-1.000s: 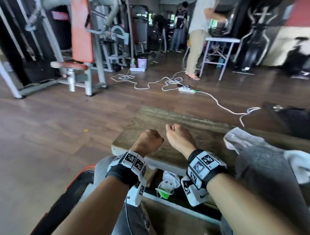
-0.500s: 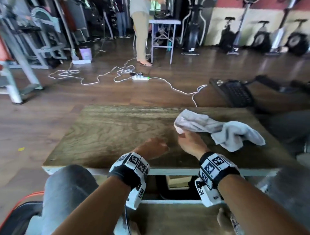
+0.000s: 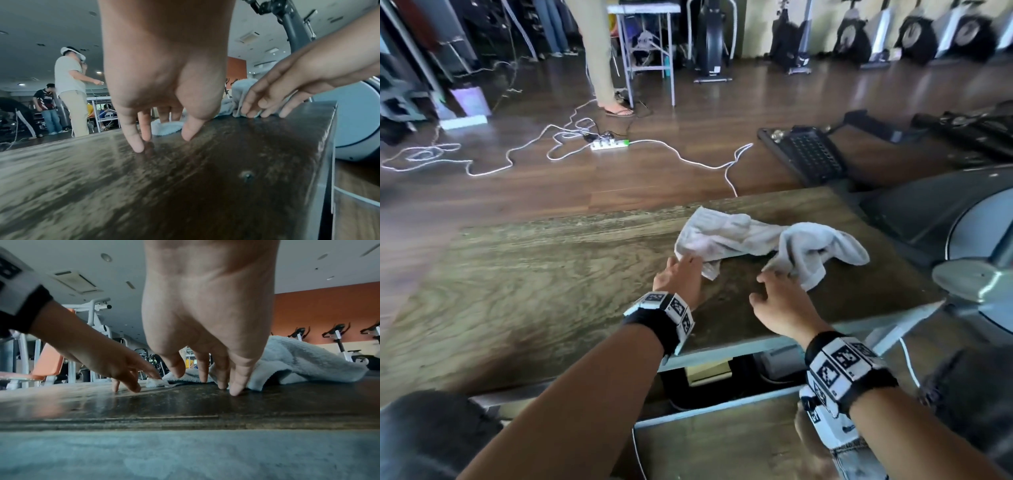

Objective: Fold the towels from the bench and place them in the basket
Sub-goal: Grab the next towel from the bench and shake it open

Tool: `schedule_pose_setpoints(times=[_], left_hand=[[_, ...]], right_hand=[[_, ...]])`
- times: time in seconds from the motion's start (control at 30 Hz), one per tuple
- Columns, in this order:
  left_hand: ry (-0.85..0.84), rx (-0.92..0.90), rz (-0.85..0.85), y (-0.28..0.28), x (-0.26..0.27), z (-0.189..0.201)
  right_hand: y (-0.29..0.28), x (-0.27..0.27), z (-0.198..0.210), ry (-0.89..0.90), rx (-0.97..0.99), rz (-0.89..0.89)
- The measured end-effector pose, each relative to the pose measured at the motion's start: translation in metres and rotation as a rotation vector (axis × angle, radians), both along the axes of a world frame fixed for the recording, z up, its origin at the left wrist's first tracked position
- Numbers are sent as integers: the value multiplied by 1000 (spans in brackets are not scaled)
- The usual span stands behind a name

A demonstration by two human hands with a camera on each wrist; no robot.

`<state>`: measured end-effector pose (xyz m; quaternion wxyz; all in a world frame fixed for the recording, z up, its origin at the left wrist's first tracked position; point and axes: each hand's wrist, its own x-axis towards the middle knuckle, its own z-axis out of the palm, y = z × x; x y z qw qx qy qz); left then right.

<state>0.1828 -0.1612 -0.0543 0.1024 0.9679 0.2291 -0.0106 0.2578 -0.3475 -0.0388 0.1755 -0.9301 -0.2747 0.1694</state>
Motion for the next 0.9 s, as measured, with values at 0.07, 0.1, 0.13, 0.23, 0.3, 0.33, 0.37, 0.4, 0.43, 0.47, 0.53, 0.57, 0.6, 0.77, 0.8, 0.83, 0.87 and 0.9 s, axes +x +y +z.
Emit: schedule_pose_setpoints(times=[0.07,0.1,0.13,0.23,0.3,0.33,0.37,0.4,0.43,0.47,0.53,0.57,0.6,0.77,0.8,0.83,0.87,0.9], left_hand=[[-94,41,10,-4,2,1],[-110,40,11,-6,1,4],[-99,39,7,-7,0,6],[-52,38,-101,-14,-3,13],[-115,-83,-161,-21,-8,18],[-162,-199,-151,-25,-10,20],[-205,-324,-130,-27,-13,24],[-245,-428,-108,-30,-16,27],[-276,-501,-92,-32,-18,31],[-296,-546,-85,-34,-21,36],[-303,-580,-79,-35,-27,45],[-302,-612,-61,-34,-31,48],[-306,-654,-38,-31,-35,51],[-375,-735,-51,-10,-61,54],[-358,-729,-65,-6,-66,54],[-330,-726,-80,-3,-71,55],[-303,-723,-100,1,-76,55],[-273,-696,-118,4,-81,54]], right_hand=[[-1,2,-2,30,35,-15],[-1,3,-2,45,57,-28],[-1,3,0,56,70,-36],[1,5,2,72,104,-36],[6,1,7,106,115,12],[8,-1,8,125,105,42],[11,-2,7,134,97,74],[14,-4,6,140,99,109],[17,-7,7,150,126,144],[20,-10,7,162,173,174],[26,-15,10,139,291,240],[29,-17,12,124,347,252],[31,-18,14,123,389,250],[37,-31,32,260,575,295],[39,-36,34,299,595,313],[41,-40,34,334,621,303],[42,-44,34,366,648,277],[43,-46,33,395,689,238]])
